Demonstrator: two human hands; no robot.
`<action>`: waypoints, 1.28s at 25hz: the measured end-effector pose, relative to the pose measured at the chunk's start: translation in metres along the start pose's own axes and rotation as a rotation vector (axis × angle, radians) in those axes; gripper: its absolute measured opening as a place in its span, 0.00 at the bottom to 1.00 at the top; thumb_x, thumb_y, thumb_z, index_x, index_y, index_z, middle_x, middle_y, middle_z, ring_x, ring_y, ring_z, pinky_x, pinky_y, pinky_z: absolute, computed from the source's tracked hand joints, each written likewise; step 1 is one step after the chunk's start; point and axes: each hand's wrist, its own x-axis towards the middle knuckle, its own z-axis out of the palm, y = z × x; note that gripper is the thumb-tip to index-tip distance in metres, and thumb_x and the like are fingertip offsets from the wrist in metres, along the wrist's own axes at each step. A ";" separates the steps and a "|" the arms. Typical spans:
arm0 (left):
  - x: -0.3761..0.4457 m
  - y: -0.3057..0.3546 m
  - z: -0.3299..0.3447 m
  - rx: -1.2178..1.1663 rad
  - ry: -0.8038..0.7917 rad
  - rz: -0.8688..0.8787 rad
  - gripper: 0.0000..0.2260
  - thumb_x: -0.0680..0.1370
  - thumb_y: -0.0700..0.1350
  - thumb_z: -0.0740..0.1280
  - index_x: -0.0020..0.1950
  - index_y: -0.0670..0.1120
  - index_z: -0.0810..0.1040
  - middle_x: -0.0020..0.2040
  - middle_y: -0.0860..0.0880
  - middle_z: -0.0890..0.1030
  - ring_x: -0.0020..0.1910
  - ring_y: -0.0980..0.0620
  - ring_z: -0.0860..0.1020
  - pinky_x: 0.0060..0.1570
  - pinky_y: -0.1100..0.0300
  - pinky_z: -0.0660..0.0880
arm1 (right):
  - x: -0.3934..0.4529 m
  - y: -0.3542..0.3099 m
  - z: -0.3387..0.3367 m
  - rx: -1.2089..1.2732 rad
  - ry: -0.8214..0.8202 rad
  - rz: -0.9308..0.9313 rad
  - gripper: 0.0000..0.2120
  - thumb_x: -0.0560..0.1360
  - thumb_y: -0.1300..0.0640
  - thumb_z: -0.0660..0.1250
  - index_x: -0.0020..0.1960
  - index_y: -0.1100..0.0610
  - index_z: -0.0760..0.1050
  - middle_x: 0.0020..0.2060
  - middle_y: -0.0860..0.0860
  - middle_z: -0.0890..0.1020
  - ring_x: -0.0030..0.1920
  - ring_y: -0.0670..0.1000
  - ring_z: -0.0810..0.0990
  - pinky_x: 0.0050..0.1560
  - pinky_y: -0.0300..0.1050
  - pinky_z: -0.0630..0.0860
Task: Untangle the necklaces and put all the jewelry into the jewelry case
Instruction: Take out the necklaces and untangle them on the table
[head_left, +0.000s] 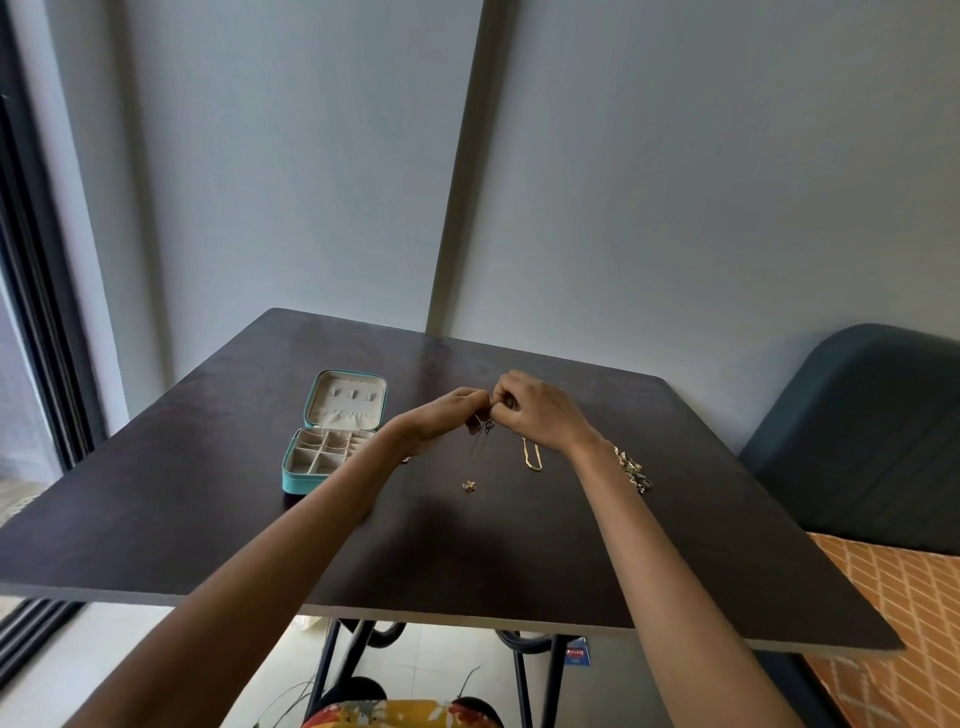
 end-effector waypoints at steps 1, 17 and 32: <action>-0.001 0.000 -0.001 -0.026 0.014 0.019 0.13 0.82 0.42 0.53 0.41 0.45 0.72 0.37 0.51 0.69 0.36 0.57 0.67 0.39 0.68 0.67 | -0.001 0.003 0.002 0.169 0.011 0.052 0.04 0.75 0.56 0.63 0.42 0.54 0.73 0.36 0.46 0.74 0.35 0.45 0.71 0.37 0.41 0.65; 0.004 -0.014 -0.006 0.110 0.099 0.078 0.12 0.81 0.45 0.59 0.45 0.40 0.77 0.35 0.48 0.68 0.34 0.57 0.65 0.38 0.63 0.64 | -0.006 0.012 0.000 0.262 -0.047 0.030 0.02 0.75 0.56 0.65 0.43 0.53 0.74 0.35 0.43 0.76 0.35 0.42 0.73 0.39 0.40 0.71; 0.013 -0.008 -0.002 0.039 0.217 0.042 0.09 0.79 0.47 0.64 0.42 0.47 0.82 0.36 0.50 0.77 0.34 0.60 0.69 0.40 0.65 0.67 | -0.016 0.019 0.024 0.886 0.108 0.199 0.03 0.75 0.60 0.69 0.43 0.55 0.80 0.37 0.48 0.81 0.37 0.41 0.78 0.39 0.32 0.73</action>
